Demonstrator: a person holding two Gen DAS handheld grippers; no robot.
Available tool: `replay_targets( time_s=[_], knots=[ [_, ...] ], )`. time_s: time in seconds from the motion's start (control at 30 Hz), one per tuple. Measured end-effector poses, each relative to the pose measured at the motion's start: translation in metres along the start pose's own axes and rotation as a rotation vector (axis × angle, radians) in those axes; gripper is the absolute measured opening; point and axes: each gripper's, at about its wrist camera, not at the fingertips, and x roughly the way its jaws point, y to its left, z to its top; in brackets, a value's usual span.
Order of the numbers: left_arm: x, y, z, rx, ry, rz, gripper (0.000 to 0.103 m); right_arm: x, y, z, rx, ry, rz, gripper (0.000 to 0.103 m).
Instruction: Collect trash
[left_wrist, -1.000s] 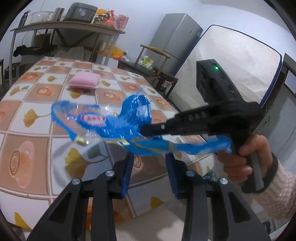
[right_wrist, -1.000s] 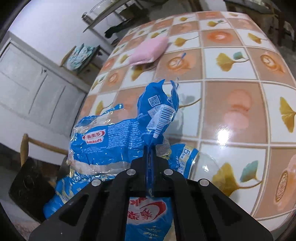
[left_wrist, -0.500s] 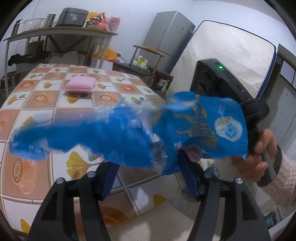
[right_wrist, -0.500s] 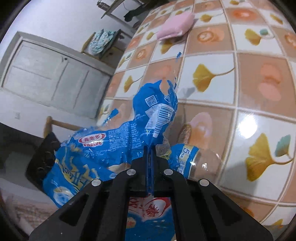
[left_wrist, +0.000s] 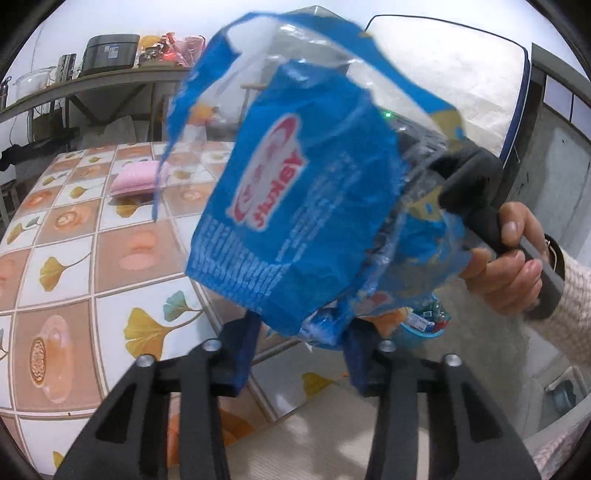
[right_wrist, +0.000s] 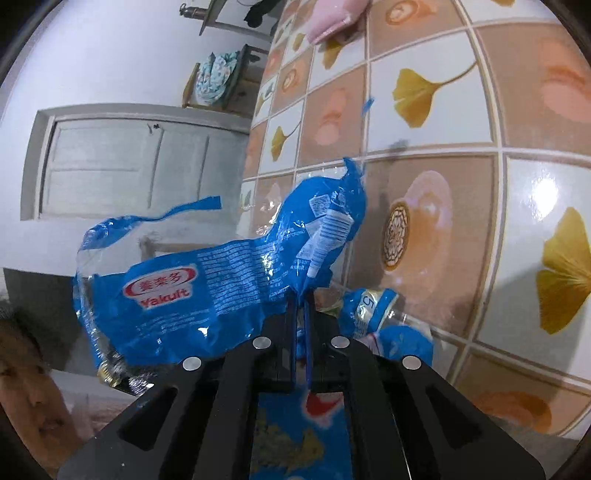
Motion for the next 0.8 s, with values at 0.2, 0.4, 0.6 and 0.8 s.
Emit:
replay_targets(
  time_s=[0.2, 0.4, 0.6, 0.8],
  knots=[
    [0.002, 0.005, 0.000, -0.017, 0.009, 0.012, 0.020, -0.009, -0.010, 0.001, 0.048, -0.017, 0.056, 0.017],
    [0.006, 0.027, 0.001, -0.123, 0.027, 0.035, 0.012, -0.041, -0.007, 0.003, 0.024, -0.159, 0.002, 0.025],
    [0.018, 0.045, -0.005, -0.239, 0.069, 0.095, 0.011, -0.068, 0.036, -0.006, -0.148, -0.280, 0.075, 0.025],
    [0.023, 0.052, -0.013, -0.272, 0.085, 0.111, 0.011, -0.044, 0.062, -0.014, -0.281, -0.224, 0.003, 0.022]
  ],
)
